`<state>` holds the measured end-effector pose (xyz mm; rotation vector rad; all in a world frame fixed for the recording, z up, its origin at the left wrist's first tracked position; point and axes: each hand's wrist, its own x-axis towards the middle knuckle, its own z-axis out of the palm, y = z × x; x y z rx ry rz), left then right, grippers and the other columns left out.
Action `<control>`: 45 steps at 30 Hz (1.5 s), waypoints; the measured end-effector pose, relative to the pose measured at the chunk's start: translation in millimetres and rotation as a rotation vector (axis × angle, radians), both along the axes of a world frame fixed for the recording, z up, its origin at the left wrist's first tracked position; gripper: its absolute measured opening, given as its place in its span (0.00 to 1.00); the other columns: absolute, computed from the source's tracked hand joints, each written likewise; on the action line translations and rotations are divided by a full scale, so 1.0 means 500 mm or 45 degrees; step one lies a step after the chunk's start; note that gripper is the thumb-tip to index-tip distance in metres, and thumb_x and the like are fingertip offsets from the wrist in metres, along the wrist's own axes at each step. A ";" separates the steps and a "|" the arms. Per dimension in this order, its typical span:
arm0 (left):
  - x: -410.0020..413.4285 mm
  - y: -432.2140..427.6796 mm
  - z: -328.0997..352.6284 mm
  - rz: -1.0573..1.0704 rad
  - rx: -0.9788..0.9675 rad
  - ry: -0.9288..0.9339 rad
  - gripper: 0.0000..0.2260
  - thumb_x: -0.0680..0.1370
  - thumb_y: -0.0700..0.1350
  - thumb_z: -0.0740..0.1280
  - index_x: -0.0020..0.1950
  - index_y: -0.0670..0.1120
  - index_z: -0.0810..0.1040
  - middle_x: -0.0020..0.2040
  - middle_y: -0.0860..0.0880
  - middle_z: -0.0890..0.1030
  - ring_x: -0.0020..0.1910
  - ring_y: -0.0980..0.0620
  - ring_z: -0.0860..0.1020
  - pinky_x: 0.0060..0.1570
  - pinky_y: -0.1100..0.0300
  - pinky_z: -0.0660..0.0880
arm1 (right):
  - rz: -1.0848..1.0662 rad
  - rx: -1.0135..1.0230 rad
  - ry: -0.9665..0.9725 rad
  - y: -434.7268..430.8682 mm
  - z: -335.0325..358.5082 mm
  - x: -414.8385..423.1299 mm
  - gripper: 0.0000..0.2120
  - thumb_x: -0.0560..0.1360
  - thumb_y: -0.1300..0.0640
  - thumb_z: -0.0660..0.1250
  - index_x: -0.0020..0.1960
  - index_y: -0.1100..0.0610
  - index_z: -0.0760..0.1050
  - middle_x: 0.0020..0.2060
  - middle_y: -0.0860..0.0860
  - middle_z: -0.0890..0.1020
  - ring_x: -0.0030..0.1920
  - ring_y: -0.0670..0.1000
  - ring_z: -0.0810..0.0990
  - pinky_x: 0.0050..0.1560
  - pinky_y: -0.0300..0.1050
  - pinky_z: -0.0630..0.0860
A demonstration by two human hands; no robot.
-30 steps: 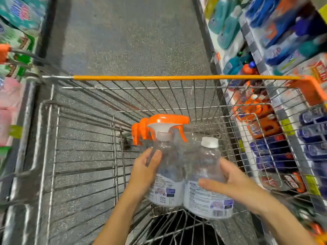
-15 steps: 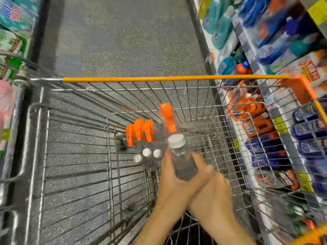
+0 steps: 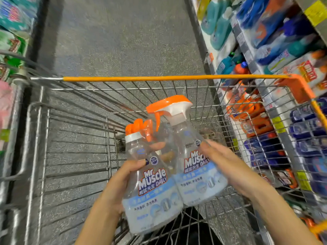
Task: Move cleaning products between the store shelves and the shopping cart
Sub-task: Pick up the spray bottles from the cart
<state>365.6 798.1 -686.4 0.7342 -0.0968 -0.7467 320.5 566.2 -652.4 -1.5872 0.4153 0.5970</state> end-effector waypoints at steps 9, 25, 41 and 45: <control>-0.048 -0.009 0.020 0.037 0.662 0.433 0.26 0.64 0.53 0.79 0.56 0.41 0.80 0.48 0.41 0.85 0.42 0.49 0.84 0.36 0.59 0.80 | -0.384 0.162 -0.128 0.006 -0.025 -0.061 0.19 0.71 0.46 0.63 0.57 0.55 0.78 0.46 0.54 0.86 0.44 0.51 0.86 0.37 0.41 0.81; -0.177 -0.106 0.129 -0.043 0.938 -0.425 0.18 0.60 0.57 0.73 0.49 0.60 0.84 0.51 0.54 0.85 0.52 0.57 0.82 0.52 0.64 0.75 | -0.687 -0.068 -0.465 -0.048 0.093 -0.290 0.25 0.63 0.27 0.68 0.53 0.39 0.81 0.52 0.43 0.85 0.53 0.41 0.82 0.51 0.32 0.76; -0.490 -0.499 0.273 -0.711 0.635 -0.871 0.23 0.59 0.61 0.77 0.52 0.57 0.84 0.51 0.51 0.85 0.50 0.55 0.83 0.51 0.64 0.77 | -1.273 -0.353 -0.500 -0.266 0.248 -0.797 0.15 0.66 0.32 0.65 0.52 0.22 0.72 0.54 0.28 0.79 0.55 0.30 0.76 0.52 0.35 0.69; -0.598 -0.589 0.269 -0.842 0.580 -0.969 0.21 0.61 0.62 0.76 0.52 0.58 0.83 0.51 0.53 0.85 0.51 0.56 0.83 0.53 0.62 0.77 | -1.412 -0.364 -0.523 -0.304 0.240 -0.941 0.29 0.58 0.31 0.71 0.59 0.27 0.73 0.58 0.34 0.80 0.58 0.36 0.78 0.55 0.44 0.73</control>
